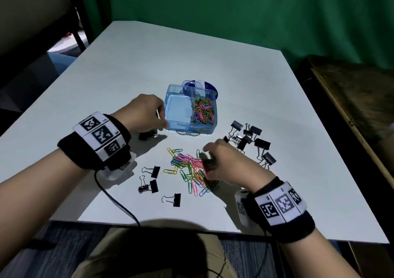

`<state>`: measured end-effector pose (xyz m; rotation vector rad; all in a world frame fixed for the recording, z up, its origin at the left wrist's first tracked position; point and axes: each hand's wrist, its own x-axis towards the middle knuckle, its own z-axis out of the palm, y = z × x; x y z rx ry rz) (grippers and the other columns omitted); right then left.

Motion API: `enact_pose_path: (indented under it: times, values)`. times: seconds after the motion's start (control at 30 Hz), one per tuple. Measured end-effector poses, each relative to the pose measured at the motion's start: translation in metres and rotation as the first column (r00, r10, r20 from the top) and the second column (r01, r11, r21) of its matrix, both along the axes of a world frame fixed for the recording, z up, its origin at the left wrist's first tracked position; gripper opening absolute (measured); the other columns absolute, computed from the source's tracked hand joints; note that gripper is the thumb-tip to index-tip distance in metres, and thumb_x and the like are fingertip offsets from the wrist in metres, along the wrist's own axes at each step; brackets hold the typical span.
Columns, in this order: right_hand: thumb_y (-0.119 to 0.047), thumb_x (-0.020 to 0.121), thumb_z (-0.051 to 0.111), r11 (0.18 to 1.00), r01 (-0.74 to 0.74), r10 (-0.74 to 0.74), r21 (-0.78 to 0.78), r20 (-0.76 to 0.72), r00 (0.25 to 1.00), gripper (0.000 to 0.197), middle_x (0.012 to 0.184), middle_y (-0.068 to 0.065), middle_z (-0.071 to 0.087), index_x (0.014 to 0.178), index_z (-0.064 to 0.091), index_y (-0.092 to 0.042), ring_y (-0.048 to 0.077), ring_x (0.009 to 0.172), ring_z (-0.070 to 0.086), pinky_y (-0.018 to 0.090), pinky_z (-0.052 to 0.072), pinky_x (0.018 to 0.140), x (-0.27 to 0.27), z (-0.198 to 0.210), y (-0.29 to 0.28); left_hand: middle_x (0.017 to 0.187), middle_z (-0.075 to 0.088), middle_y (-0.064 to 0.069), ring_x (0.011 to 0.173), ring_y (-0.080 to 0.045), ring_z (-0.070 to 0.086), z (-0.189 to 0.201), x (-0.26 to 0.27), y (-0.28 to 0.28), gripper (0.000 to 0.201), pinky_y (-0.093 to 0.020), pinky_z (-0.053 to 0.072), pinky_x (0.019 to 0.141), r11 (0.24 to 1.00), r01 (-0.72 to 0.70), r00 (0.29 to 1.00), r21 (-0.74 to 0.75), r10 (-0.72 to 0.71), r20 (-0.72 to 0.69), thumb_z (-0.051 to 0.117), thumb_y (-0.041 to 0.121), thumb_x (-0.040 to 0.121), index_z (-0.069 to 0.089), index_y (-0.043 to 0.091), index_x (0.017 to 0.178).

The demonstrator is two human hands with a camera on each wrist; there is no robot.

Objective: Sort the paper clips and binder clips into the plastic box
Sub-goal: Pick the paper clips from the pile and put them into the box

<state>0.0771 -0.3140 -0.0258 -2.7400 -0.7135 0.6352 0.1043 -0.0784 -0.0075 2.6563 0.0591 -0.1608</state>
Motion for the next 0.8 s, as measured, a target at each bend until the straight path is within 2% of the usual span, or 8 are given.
enact_pose_path:
  times: [0.07, 0.17, 0.27, 0.4, 0.53, 0.6, 0.7, 0.8]
  values:
    - [-0.024, 0.062, 0.085, 0.981, 0.09, -0.101, -0.171, -0.059, 0.993, 0.073, 0.117, 0.009, 0.041, 0.122, 0.045, -0.01, 0.029, 0.096, 0.054, 0.031, 0.046, 0.069, -0.006, 0.001, -0.007, 0.075, 0.06, 0.008, 0.078, -0.017, 0.059, -0.003, -0.01, -0.009, 0.029, -0.027, 0.049, 0.068, 0.989, 0.127, 0.983, 0.078, -0.116, -0.139, 0.081, 0.03, 0.067, 0.064, 0.019, 0.088]
    - [-0.025, 0.058, 0.088, 0.955, 0.069, -0.103, -0.289, -0.105, 0.989, 0.077, 0.119, 0.012, 0.037, 0.117, 0.043, -0.006, 0.031, 0.091, 0.056, 0.028, 0.037, 0.052, -0.011, -0.004, -0.006, 0.093, 0.061, -0.001, 0.088, -0.023, 0.062, -0.015, -0.021, -0.029, 0.053, -0.034, 0.055, 0.075, 0.914, 0.33, 0.921, 0.236, -0.257, -0.293, 0.082, 0.032, 0.057, 0.057, 0.018, 0.101]
    - [-0.02, 0.064, 0.085, 0.975, 0.045, -0.054, -0.217, -0.039, 0.998, 0.065, 0.119, 0.014, 0.038, 0.114, 0.045, -0.004, 0.034, 0.092, 0.059, 0.029, 0.039, 0.062, -0.009, -0.013, 0.008, 0.103, 0.056, -0.007, 0.093, -0.026, 0.058, -0.026, -0.02, -0.045, 0.058, -0.039, 0.054, 0.078, 0.85, 0.451, 0.869, 0.271, -0.349, -0.351, 0.084, 0.025, 0.057, 0.052, 0.011, 0.102]
    - [-0.018, 0.073, 0.076, 0.996, 0.012, -0.012, -0.093, -0.005, 1.0, 0.049, 0.116, 0.014, 0.042, 0.112, 0.049, -0.006, 0.035, 0.091, 0.059, 0.033, 0.038, 0.066, -0.002, -0.016, 0.026, 0.111, 0.055, -0.011, 0.1, -0.028, 0.055, -0.032, -0.016, -0.059, 0.061, -0.036, 0.047, 0.081, 0.86, 0.452, 0.875, 0.238, -0.376, -0.305, 0.082, 0.022, 0.065, 0.048, 0.007, 0.112]
    - [-0.049, 0.06, 0.082, 0.992, 0.06, -0.058, -0.108, 0.019, 0.998, 0.077, 0.114, 0.009, 0.042, 0.119, 0.048, -0.012, 0.029, 0.099, 0.053, 0.039, 0.049, 0.079, 0.002, -0.012, 0.021, 0.111, 0.052, -0.009, 0.095, -0.026, 0.054, -0.032, -0.013, -0.052, 0.058, -0.038, 0.05, 0.08, 0.88, 0.446, 0.872, 0.167, -0.384, -0.303, 0.085, 0.034, 0.06, 0.048, 0.016, 0.1]
    - [-0.054, 0.052, 0.084, 0.984, 0.043, -0.044, -0.174, 0.0, 0.999, 0.089, 0.114, 0.009, 0.041, 0.121, 0.045, -0.013, 0.029, 0.103, 0.051, 0.042, 0.05, 0.084, -0.001, -0.013, 0.021, 0.111, 0.046, -0.007, 0.095, -0.027, 0.054, -0.033, -0.014, -0.048, 0.07, -0.04, 0.051, 0.082, 0.87, 0.459, 0.858, 0.179, -0.382, -0.343, 0.089, 0.037, 0.051, 0.046, 0.017, 0.102]
    - [-0.044, 0.055, 0.087, 0.99, 0.002, -0.006, -0.144, -0.028, 1.0, 0.086, 0.114, 0.012, 0.04, 0.124, 0.042, -0.016, 0.034, 0.102, 0.053, 0.043, 0.051, 0.086, -0.003, -0.017, 0.031, 0.111, 0.042, -0.007, 0.095, -0.028, 0.056, -0.035, -0.016, -0.051, 0.084, -0.036, 0.05, 0.078, 0.867, 0.452, 0.861, 0.211, -0.361, -0.358, 0.09, 0.03, 0.052, 0.041, 0.012, 0.117]
    - [-0.024, 0.069, 0.081, 0.998, -0.022, 0.019, -0.059, -0.051, 0.999, 0.072, 0.115, 0.014, 0.043, 0.13, 0.043, -0.019, 0.038, 0.096, 0.058, 0.037, 0.049, 0.086, 0.001, -0.02, 0.042, 0.11, 0.047, -0.008, 0.098, -0.026, 0.055, -0.034, -0.015, -0.056, 0.07, -0.035, 0.047, 0.078, 0.869, 0.454, 0.868, 0.197, -0.382, -0.318, 0.086, 0.024, 0.06, 0.045, 0.013, 0.115]
